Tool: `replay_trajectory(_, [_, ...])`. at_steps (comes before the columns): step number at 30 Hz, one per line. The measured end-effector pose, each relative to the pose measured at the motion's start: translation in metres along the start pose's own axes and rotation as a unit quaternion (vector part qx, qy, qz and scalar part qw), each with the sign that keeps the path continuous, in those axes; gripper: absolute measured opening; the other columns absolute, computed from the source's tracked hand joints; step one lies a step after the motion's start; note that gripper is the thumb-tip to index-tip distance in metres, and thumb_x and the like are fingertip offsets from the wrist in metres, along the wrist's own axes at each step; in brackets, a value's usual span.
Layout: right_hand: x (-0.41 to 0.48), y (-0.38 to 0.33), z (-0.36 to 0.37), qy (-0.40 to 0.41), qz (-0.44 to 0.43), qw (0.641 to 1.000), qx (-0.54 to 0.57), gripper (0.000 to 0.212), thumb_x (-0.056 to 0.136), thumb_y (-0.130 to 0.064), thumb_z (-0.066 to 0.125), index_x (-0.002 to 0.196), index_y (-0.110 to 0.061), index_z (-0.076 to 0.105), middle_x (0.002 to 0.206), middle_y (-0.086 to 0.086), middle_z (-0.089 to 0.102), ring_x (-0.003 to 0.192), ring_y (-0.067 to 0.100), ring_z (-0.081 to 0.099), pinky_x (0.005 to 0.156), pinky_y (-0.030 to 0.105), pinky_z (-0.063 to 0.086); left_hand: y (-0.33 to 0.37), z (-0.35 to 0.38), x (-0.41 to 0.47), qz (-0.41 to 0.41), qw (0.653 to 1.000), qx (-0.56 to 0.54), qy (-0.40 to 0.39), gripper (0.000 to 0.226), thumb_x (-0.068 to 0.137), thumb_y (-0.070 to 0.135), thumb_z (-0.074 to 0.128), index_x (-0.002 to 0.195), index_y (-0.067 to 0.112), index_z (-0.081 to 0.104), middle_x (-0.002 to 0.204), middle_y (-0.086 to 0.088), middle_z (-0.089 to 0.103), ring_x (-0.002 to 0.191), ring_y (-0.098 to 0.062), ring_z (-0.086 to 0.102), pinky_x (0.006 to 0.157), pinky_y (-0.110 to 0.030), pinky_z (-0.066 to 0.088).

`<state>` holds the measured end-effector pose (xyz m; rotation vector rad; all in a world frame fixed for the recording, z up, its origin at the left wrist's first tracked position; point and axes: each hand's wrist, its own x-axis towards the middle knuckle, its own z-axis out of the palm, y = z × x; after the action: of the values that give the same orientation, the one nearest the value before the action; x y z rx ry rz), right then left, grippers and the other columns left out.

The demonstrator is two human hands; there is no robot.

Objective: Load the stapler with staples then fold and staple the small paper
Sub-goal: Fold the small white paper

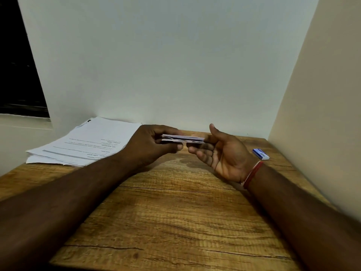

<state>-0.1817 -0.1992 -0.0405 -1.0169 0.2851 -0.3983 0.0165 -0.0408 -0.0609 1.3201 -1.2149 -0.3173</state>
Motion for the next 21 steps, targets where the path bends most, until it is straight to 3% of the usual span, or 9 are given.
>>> replay_trajectory(2, [0.001,0.001,-0.002,-0.027,-0.011,0.999,-0.044,0.045,0.106,-0.037,0.063,0.133,0.000,0.062,0.125,0.034,0.074,0.091,0.035,0.082,0.069,0.034,0.069,-0.001,-0.003,0.002,0.003,0.999,0.002,0.034,0.025,0.091,0.003,0.091,0.114,0.009,0.087,0.097,-0.006,0.088,0.089,-0.025,0.085,0.083,-0.032,0.069])
replay_trajectory(5, [0.002,0.003,-0.006,-0.012,-0.080,0.977,-0.198,0.027,0.105,-0.013,0.061,0.129,-0.001,0.065,0.111,0.024,0.074,0.076,0.031,0.069,0.060,0.037,0.060,-0.001,-0.009,0.005,0.029,0.994,0.075,0.068,0.016,0.091,0.011,0.093,0.105,0.018,0.090,0.083,0.008,0.085,0.076,-0.009,0.079,0.072,-0.019,0.060])
replay_trajectory(6, [0.002,0.003,-0.007,0.006,-0.111,0.960,-0.256,0.023,0.102,-0.002,0.062,0.125,-0.003,0.067,0.105,0.020,0.074,0.074,0.031,0.065,0.058,0.037,0.057,-0.001,-0.010,0.005,0.034,0.992,0.094,0.071,0.016,0.090,0.014,0.095,0.103,0.021,0.091,0.083,0.011,0.085,0.077,-0.008,0.079,0.070,-0.020,0.058])
replay_trajectory(8, [0.004,0.006,-0.010,0.041,-0.169,0.909,-0.380,0.032,0.096,0.011,0.068,0.119,-0.010,0.073,0.103,0.018,0.072,0.075,0.031,0.063,0.059,0.037,0.060,-0.003,-0.011,0.006,0.038,0.991,0.109,0.073,0.017,0.087,0.018,0.097,0.102,0.023,0.091,0.089,0.009,0.087,0.087,-0.017,0.083,0.076,-0.036,0.064])
replay_trajectory(10, [0.005,0.010,-0.009,0.065,-0.212,0.859,-0.461,0.038,0.091,0.005,0.080,0.120,-0.019,0.077,0.109,0.015,0.071,0.080,0.028,0.068,0.066,0.034,0.065,-0.006,-0.011,0.007,0.043,0.991,0.106,0.069,0.019,0.085,0.020,0.099,0.103,0.024,0.091,0.094,0.006,0.088,0.093,-0.025,0.083,0.087,-0.048,0.065])
replay_trajectory(13, [0.010,0.014,-0.010,0.105,-0.281,0.778,-0.553,0.027,0.087,-0.027,0.092,0.112,-0.024,0.082,0.106,0.000,0.070,0.085,0.015,0.071,0.072,0.026,0.062,-0.005,-0.010,0.007,0.058,0.985,0.149,0.066,0.015,0.086,0.034,0.098,0.099,0.033,0.091,0.081,0.016,0.081,0.078,-0.016,0.070,0.071,-0.036,0.052])
replay_trajectory(14, [0.011,0.014,-0.010,0.116,-0.294,0.771,-0.552,0.023,0.087,-0.032,0.092,0.106,-0.023,0.083,0.104,-0.001,0.070,0.084,0.014,0.071,0.070,0.027,0.062,-0.004,-0.009,0.006,0.061,0.980,0.177,0.065,0.014,0.085,0.041,0.097,0.097,0.037,0.091,0.076,0.017,0.078,0.075,-0.013,0.063,0.067,-0.033,0.046])
replay_trajectory(17, [0.011,0.011,-0.008,0.124,-0.281,0.814,-0.493,0.016,0.092,-0.030,0.087,0.097,-0.016,0.082,0.097,0.006,0.074,0.070,0.012,0.070,0.060,0.029,0.061,0.000,-0.007,0.004,0.042,0.984,0.165,0.048,0.013,0.085,0.042,0.098,0.094,0.041,0.089,0.078,0.013,0.080,0.079,-0.007,0.067,0.070,-0.030,0.050])
replay_trajectory(21, [0.005,0.016,-0.002,0.093,-0.228,0.873,-0.421,0.020,0.096,-0.032,0.082,0.106,-0.015,0.083,0.084,0.016,0.074,0.068,0.018,0.064,0.060,0.027,0.058,0.005,-0.002,-0.002,-0.013,0.998,0.054,0.010,0.025,0.091,0.028,0.094,0.113,0.018,0.088,0.101,0.001,0.088,0.097,-0.017,0.085,0.088,-0.034,0.069])
